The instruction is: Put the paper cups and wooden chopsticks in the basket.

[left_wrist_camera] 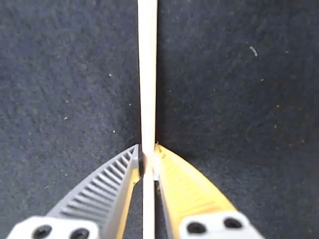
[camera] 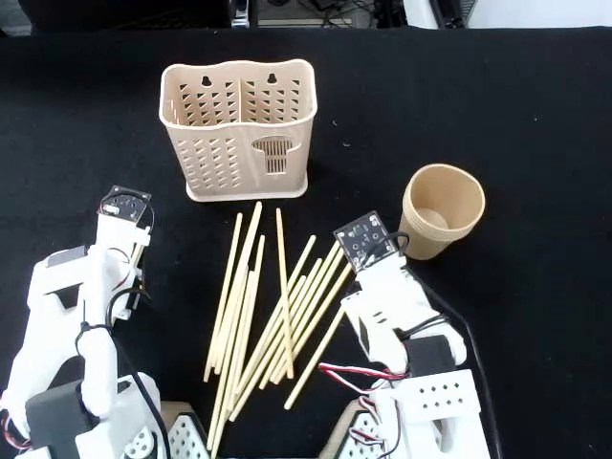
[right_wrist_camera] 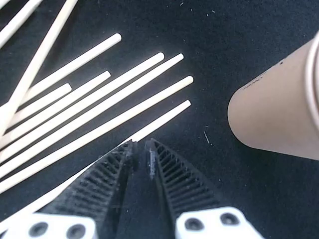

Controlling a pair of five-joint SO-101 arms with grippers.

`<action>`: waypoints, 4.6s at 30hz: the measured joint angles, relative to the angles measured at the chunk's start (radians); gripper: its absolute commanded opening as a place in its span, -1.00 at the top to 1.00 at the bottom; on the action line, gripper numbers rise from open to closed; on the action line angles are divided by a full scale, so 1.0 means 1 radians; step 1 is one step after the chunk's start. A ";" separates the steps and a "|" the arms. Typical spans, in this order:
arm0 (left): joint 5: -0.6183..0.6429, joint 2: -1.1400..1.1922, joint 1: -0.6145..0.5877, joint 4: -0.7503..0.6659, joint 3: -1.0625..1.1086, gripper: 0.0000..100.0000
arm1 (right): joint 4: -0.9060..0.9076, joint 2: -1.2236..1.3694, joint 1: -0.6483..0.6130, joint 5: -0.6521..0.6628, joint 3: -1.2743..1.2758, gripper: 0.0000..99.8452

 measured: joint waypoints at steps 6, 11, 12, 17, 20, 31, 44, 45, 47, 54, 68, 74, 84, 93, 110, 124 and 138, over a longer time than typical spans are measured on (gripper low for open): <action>0.000 0.000 0.000 0.000 0.002 0.94 | 0.000 0.000 0.000 0.000 0.000 0.90; 0.000 -0.094 0.000 0.020 0.026 0.94 | 0.000 0.000 0.000 0.000 0.000 0.90; 0.000 -0.129 -0.002 0.034 0.032 0.94 | 0.000 0.000 0.000 0.000 0.000 0.90; 0.000 -0.344 -0.046 0.120 0.046 0.94 | 0.000 0.000 0.000 0.000 0.000 0.90; 0.000 -0.474 -0.075 0.143 0.046 0.94 | 0.000 0.000 0.000 0.000 0.000 0.90; 0.385 -0.833 -0.075 0.146 -0.091 0.94 | 0.000 0.000 0.000 0.000 0.000 0.90; 0.783 -0.660 0.176 -0.351 -0.402 0.94 | 0.000 -0.009 0.000 0.000 0.017 0.90; 0.786 -0.634 0.192 -0.371 -0.416 0.94 | 0.000 -0.009 0.000 0.000 0.017 0.90; 0.787 -0.592 0.212 -0.388 -0.446 0.94 | 0.000 -0.009 0.000 0.000 0.017 0.90; 0.778 -0.552 0.206 -0.273 -0.466 0.94 | 0.000 -0.009 0.000 0.000 0.017 0.90; 0.414 -0.238 0.219 0.393 -0.336 0.94 | 0.046 -0.009 0.000 0.000 -0.048 0.90; 0.411 -0.138 0.331 0.341 -0.256 0.94 | 0.109 -0.009 0.000 0.011 -0.195 0.89; 0.408 -0.138 0.442 0.048 -0.064 0.94 | 0.245 -0.009 0.000 0.064 -0.528 0.89; 0.436 -0.061 0.503 -0.029 -0.074 0.94 | 0.333 0.236 0.000 0.063 -0.847 0.89; 0.462 0.319 0.505 0.038 -0.284 0.80 | 0.339 0.597 0.262 0.028 -1.071 0.71; 0.462 0.305 0.502 0.109 -0.308 0.77 | 0.087 0.887 0.384 0.028 -1.071 0.72; 0.402 -0.287 0.506 0.330 -0.186 0.76 | 0.121 1.201 0.433 0.123 -1.335 0.59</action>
